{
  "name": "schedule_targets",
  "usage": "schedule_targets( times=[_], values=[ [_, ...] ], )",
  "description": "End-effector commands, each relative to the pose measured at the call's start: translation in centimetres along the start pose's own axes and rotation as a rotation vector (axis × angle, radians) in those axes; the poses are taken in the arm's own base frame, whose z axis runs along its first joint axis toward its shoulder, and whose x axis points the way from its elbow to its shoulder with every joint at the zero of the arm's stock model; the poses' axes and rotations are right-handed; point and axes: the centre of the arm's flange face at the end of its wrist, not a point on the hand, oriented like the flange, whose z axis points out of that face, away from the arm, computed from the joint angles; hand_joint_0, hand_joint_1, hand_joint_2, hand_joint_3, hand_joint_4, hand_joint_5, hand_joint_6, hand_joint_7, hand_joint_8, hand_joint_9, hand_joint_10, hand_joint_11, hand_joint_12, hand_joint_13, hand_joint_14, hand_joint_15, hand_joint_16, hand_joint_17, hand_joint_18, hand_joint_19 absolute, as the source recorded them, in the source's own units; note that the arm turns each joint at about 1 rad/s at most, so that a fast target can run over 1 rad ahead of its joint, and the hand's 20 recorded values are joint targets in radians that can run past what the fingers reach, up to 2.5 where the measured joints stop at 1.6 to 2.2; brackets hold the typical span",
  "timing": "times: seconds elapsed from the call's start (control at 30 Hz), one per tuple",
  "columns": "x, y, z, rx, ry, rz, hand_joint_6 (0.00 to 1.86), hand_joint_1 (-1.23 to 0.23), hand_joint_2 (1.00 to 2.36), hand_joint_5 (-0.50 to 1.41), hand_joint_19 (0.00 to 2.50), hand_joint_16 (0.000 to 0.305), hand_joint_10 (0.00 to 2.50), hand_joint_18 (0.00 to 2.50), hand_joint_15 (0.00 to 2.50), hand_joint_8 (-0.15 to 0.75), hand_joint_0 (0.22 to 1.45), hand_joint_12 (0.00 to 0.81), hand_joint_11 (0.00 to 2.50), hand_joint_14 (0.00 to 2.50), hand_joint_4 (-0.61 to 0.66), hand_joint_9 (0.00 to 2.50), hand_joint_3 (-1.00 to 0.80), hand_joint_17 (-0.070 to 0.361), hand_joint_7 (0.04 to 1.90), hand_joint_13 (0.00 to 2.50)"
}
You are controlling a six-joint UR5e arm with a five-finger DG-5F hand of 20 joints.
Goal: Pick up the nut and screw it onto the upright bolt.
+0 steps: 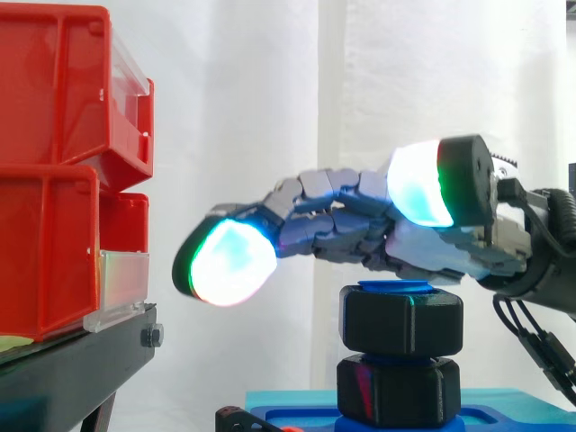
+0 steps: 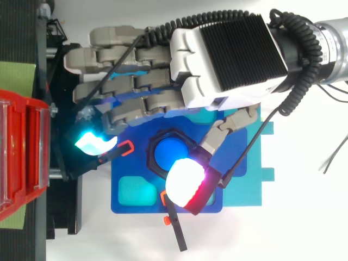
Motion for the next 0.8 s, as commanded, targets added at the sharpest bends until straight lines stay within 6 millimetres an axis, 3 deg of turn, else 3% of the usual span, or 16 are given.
schedule_targets(
  times=[0.0,0.77],
  values=[
    [0.82,-0.06,-0.63,0.006,0.017,0.006,0.50,-0.05,1.00,-0.22,0.00,0.045,0.00,0.00,0.00,0.202,0.38,0.291,0.00,0.00,0.05,0.33,-0.50,0.101,0.60,0.00],
    [0.40,0.62,-0.82,-0.057,0.053,-0.006,0.50,-0.06,1.00,-0.17,0.00,0.037,0.00,0.00,0.00,0.228,0.40,0.292,0.00,0.00,0.13,0.42,-0.50,0.084,0.75,0.00]
  ],
)
